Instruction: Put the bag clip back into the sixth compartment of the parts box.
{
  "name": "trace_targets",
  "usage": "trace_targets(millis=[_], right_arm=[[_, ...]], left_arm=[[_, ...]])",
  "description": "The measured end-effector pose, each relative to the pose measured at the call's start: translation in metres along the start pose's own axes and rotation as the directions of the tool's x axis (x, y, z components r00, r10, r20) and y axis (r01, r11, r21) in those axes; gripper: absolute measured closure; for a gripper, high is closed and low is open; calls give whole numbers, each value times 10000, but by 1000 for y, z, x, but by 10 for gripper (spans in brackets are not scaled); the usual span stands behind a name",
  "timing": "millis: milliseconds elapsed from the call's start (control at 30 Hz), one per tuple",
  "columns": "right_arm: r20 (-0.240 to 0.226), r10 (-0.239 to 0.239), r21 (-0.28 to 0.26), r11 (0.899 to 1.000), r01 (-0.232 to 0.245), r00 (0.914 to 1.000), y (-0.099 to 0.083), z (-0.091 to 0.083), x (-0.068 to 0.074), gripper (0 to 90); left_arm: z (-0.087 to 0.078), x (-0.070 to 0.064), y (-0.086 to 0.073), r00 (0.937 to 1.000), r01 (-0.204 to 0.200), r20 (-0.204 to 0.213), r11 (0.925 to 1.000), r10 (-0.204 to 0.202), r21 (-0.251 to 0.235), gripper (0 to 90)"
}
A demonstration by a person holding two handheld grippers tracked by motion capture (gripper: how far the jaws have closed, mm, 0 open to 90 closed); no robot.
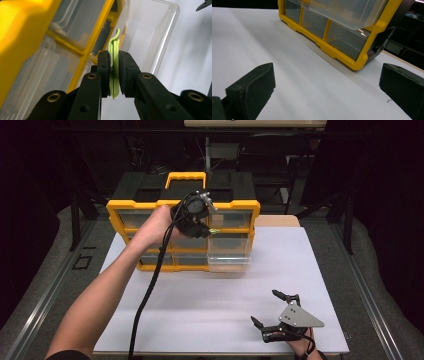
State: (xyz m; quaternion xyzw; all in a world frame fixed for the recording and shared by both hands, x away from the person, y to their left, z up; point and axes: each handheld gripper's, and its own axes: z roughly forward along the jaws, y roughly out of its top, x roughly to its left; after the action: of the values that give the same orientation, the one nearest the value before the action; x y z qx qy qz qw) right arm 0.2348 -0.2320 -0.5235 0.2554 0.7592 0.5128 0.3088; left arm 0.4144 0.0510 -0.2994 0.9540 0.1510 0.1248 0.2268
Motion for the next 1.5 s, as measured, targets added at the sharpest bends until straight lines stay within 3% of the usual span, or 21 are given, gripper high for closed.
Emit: trace_targets(millis=[733,1500], right_arm=[[-11,-17,11,10000,17,10000,0,0,0,0],[-14,16,46,10000,-16,10000,0,0,0,1]], left_arm=[[24,-14,22,9980,-484,401,9988,484,-20,804],[59,-20,28,9949,-670,787,9962,626,548,803]])
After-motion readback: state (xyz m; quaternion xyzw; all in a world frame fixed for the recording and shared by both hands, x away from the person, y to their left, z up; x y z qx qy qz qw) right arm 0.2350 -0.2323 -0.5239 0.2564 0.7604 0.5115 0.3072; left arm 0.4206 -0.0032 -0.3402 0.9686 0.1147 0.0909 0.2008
